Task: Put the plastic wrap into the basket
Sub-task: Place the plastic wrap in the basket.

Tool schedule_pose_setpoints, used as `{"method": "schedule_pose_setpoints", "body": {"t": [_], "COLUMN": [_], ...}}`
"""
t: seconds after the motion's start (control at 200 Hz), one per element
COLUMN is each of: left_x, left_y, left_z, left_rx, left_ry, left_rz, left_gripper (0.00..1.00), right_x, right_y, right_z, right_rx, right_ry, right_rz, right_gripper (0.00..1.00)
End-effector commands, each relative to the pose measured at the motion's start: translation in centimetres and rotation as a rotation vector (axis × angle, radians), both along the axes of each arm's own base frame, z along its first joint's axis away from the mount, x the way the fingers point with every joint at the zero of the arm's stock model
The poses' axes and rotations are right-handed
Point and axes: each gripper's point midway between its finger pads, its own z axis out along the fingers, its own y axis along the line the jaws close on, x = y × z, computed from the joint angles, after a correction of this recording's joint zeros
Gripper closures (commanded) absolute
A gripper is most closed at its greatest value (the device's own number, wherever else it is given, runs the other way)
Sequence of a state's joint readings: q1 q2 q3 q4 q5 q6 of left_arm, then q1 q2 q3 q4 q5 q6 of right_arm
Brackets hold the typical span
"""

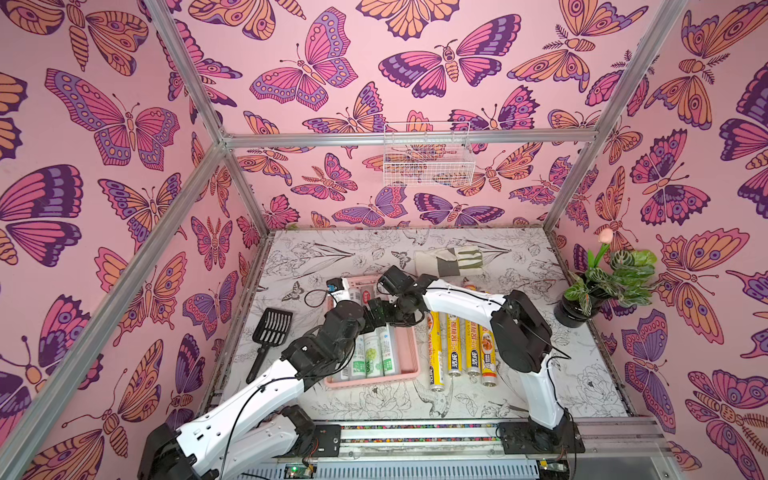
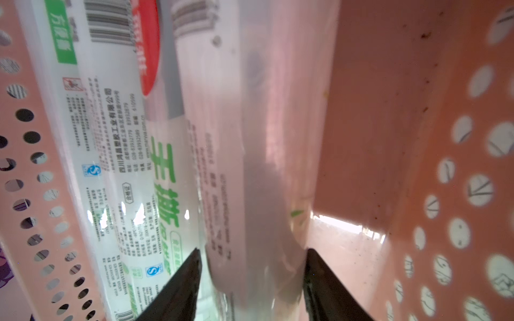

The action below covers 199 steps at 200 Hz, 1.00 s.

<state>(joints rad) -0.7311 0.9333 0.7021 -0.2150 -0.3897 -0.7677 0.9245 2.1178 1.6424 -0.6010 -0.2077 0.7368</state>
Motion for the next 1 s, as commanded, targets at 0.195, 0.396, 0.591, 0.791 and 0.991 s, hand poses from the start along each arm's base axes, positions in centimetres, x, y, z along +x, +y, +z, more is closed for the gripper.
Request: {"method": "schedule_pose_setpoints", "body": {"t": [0.195, 0.396, 0.591, 0.791, 0.991], "left_x": [0.1, 0.2, 0.5, 1.2, 1.4], "left_y": [0.2, 0.0, -1.2, -4.9, -9.5], "left_z": [-0.5, -0.3, 0.0, -0.1, -1.1], "left_rx": [0.019, 0.011, 0.003, -0.031, -0.068], "left_ry": [0.023, 0.026, 0.031, 0.059, 0.144], "left_rz": [0.004, -0.001, -0.042, -0.18, -0.351], "left_gripper": [0.0, 0.0, 0.0, 0.0, 0.0], "right_x": [0.4, 0.4, 0.8, 1.8, 1.6], "right_y": [-0.2, -0.8, -3.9, -10.4, -15.2], "right_z": [3.9, 6.3, 10.8, 12.2, 9.2], "right_rx": [0.049, 0.095, 0.121, 0.009, -0.085], "right_ry": [-0.104, -0.159, -0.341, -0.518, -0.457], "right_rz": [-0.04, -0.041, -0.067, -0.205, -0.283], "right_gripper": [0.39, 0.38, 0.39, 0.44, 0.49]}}
